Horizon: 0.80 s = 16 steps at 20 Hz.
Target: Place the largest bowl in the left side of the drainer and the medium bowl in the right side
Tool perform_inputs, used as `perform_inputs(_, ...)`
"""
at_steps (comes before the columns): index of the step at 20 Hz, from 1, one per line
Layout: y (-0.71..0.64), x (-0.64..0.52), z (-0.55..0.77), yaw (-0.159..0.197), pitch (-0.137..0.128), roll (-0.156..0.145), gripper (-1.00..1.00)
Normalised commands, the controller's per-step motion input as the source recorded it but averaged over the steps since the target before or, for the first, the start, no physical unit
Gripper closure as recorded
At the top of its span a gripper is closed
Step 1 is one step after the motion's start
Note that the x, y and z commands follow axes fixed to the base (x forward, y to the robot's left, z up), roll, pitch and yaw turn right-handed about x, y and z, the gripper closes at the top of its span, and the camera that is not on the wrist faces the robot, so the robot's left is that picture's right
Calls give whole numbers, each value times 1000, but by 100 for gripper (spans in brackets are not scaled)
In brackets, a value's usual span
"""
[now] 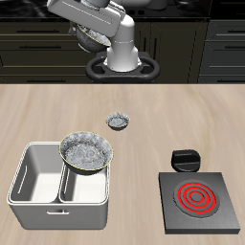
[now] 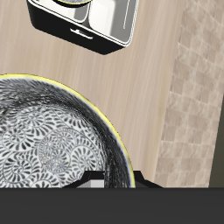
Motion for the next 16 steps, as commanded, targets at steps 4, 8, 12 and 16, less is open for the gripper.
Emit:
perform_inputs(4, 61, 414, 387, -78, 34, 46, 100)
perform_inputs(8, 59, 619, 538, -100, 68, 130, 100)
perform_inputs(12, -147, 475, 383, -85, 10, -33, 100)
perform_inputs(16, -193, 667, 116, -53, 88, 56, 100)
